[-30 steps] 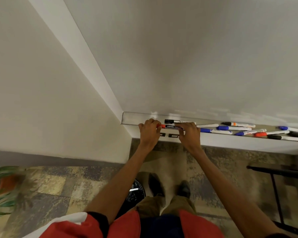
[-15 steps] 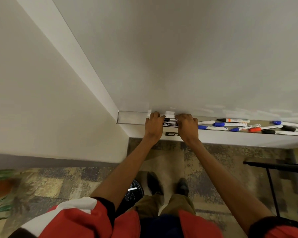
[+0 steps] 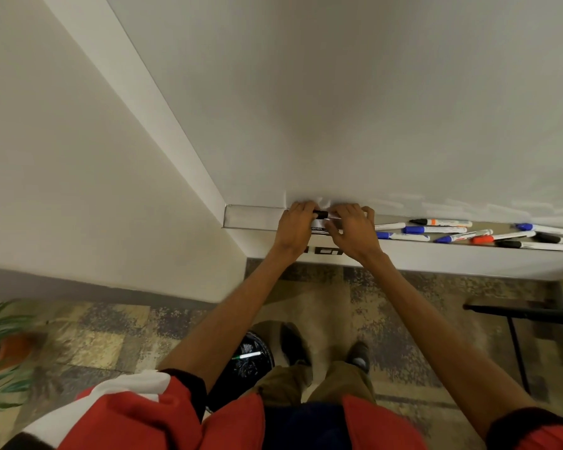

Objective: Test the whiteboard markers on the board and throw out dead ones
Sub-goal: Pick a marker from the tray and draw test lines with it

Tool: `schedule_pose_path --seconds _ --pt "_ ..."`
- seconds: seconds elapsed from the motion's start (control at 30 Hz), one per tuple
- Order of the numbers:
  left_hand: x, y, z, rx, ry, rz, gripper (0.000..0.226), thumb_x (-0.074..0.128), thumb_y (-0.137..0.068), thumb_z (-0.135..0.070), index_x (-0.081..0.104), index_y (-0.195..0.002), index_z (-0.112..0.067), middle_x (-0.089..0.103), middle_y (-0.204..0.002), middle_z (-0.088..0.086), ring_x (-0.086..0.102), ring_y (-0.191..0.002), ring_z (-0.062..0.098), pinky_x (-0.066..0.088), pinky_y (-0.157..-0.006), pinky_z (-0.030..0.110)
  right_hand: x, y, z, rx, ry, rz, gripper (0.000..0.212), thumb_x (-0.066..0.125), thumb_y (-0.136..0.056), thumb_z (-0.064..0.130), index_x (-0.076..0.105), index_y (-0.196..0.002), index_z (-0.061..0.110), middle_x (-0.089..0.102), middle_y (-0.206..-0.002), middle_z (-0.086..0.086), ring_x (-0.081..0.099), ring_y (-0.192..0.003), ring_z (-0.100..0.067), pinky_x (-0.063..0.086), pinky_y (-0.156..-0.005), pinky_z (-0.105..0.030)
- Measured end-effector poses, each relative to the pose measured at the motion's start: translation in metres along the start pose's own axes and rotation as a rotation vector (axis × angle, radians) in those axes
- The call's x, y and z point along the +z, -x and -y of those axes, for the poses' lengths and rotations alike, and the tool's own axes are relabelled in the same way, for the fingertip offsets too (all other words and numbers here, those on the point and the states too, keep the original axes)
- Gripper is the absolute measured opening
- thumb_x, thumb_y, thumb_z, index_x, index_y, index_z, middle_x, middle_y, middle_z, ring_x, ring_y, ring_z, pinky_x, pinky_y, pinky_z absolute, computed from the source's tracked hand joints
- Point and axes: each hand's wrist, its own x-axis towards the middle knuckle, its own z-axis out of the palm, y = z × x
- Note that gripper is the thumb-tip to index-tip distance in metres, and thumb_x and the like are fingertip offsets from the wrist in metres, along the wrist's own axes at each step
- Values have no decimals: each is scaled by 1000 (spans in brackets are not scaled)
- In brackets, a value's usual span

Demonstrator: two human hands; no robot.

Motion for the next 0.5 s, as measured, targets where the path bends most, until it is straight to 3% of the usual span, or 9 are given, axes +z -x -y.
schedule_pose_path --seconds 0.1,0.17,0.33,0.5 --pt "-4 2 -13 61 62 28 25 48 -101 -5 60 -122 -3 64 -120 16 58 -110 30 50 -93 40 -8 -4 3 -55 -25 78 27 58 -98 27 65 -120 12 70 -112 -9 61 -107 -28 39 -98 -41" --pt "-4 2 -19 90 68 80 24 46 -102 -6 58 -123 -4 63 -122 16 58 -110 29 51 -94 40 -17 0 -1 -51 -52 99 27 58 -99 25 66 -120 10 71 -109 -12 64 -99 -30 46 -88 -38" --pt "4 6 -41 137 26 186 22 47 -103 -7 56 -123 -7 61 -123 13 58 -109 26 51 -97 40 -44 21 -27 -111 -67 126 30 55 -100 32 67 -120 12 72 -111 -9 66 -93 -28 41 -72 -26" --pt "13 14 -71 140 39 164 23 47 -104 -9 58 -123 -9 58 -125 12 53 -114 22 43 -101 29 -66 45 -46 -89 -41 102 39 50 -99 44 68 -120 15 75 -98 -8 67 -75 -24 46 -64 -27"
